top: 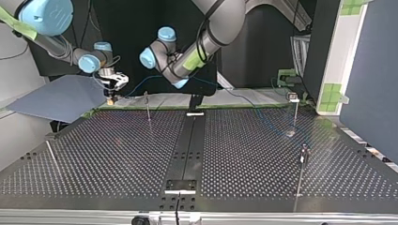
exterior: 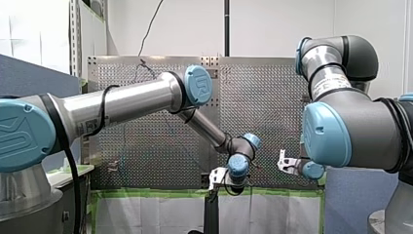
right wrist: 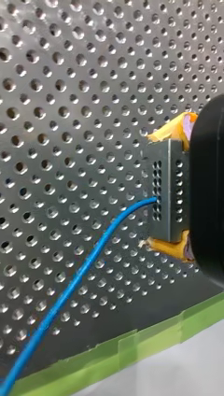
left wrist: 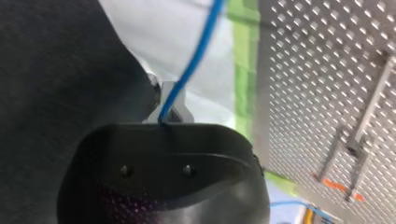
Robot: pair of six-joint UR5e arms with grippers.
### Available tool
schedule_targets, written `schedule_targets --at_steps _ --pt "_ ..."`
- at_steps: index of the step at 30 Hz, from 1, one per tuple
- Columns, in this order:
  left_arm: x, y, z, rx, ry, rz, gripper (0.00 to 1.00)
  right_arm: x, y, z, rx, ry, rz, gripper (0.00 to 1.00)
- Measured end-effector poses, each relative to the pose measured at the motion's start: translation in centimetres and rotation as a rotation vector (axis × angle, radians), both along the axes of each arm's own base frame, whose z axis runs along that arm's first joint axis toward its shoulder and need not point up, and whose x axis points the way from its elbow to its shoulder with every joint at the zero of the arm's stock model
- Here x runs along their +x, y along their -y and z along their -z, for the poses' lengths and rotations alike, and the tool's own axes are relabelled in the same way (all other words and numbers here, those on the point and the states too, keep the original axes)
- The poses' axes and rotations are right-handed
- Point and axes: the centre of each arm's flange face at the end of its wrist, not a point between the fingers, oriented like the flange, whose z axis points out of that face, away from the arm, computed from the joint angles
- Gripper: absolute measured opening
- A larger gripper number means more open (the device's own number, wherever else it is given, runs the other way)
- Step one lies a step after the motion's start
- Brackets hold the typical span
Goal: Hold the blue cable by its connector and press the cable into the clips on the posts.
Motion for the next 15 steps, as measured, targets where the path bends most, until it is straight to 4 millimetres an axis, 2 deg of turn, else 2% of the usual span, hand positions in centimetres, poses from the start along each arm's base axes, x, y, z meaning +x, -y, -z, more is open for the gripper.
schedule_targets --at_steps 5,15 --pt "0.9 1.4 -1.4 -0.062 0.054 0.0 0.0 -0.5 0.5 -0.2 -0.007 0.002 0.009 0.0" --pt "2.4 1.9 -2.7 -0.14 0.121 -0.029 0.0 -1.3 1.3 -0.5 -0.015 0.01 0.019 0.0"
